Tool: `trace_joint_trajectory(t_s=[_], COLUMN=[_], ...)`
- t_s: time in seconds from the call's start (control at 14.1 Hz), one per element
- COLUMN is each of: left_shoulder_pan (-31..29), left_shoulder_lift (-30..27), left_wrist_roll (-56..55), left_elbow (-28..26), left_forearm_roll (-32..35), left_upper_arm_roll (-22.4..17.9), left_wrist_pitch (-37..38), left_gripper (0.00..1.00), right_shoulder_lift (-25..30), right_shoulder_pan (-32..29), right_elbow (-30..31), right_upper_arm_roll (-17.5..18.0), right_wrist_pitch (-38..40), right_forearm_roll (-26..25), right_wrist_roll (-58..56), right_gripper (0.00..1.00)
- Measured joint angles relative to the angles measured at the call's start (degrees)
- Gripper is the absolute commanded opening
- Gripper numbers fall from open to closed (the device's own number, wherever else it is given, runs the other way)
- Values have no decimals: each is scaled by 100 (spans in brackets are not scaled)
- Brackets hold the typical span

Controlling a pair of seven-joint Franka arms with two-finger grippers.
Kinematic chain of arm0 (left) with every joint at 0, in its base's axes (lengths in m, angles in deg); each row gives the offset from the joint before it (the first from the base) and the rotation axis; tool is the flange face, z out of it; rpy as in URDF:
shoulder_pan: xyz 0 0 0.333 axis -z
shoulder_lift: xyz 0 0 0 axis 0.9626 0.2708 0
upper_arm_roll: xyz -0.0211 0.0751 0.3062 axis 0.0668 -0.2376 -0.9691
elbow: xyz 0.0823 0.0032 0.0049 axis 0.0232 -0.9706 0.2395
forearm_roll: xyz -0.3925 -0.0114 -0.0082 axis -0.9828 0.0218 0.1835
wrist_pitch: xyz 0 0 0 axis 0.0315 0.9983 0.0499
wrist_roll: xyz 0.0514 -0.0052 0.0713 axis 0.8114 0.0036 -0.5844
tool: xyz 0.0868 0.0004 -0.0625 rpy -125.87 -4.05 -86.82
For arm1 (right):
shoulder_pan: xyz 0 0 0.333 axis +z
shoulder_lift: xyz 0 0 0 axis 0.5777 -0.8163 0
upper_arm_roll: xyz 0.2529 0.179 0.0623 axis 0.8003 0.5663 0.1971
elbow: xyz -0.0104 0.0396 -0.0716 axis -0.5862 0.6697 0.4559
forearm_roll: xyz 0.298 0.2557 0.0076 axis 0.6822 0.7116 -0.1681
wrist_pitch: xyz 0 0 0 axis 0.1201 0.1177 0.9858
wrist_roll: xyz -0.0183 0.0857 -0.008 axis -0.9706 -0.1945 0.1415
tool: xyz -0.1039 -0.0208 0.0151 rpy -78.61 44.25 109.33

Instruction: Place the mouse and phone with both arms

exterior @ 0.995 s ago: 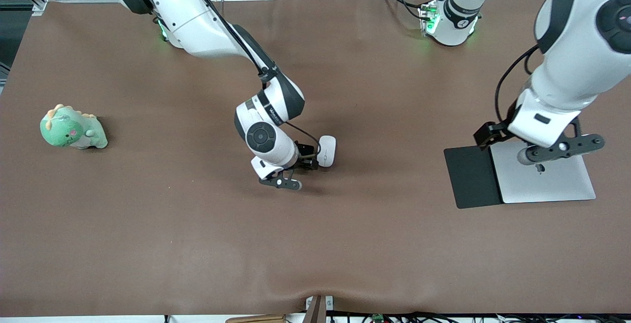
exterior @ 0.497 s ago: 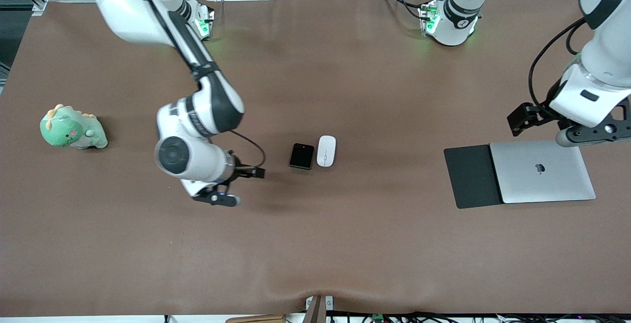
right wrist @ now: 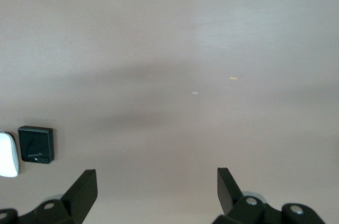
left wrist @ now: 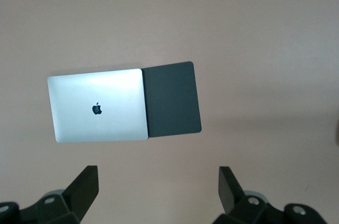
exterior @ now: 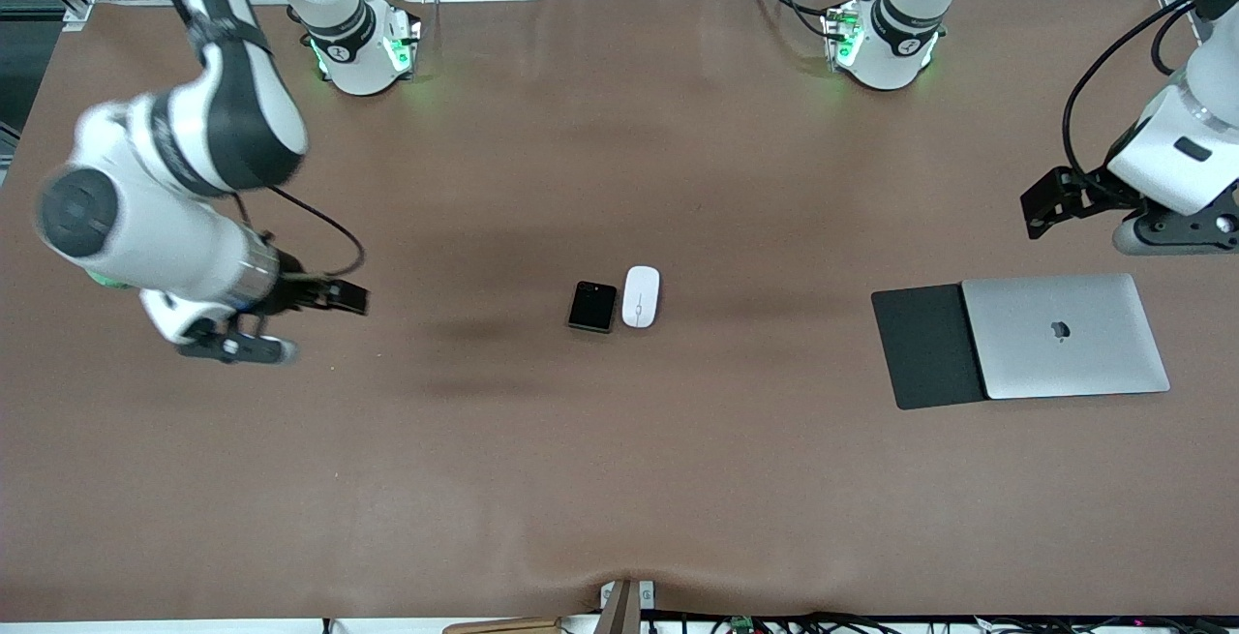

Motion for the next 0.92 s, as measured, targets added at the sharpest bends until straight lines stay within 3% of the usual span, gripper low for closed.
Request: trace_joint_trajectory(t_s=[0.5, 0.92], left_shoulder_pan=[-8, -130], left_shoulder_lift=[-552, -803], left_wrist_roll=[12, 12], left_elbow=[-373, -576], left_forearm_roll=[-381, -586], left_upper_arm_roll=[-51, -61], left_wrist_pitch=[440, 489], left_gripper=[100, 100], right_shoulder_lift=[1191, 1684], right_shoulder_pan=[-1015, -1088], right_elbow=[65, 53], right_upper_arm_roll=[-42, -196], right_wrist_pitch=[1078, 1807], right_forearm_roll=[-84, -348], right_wrist_roll=[-1331, -1505], right_gripper=[100, 100])
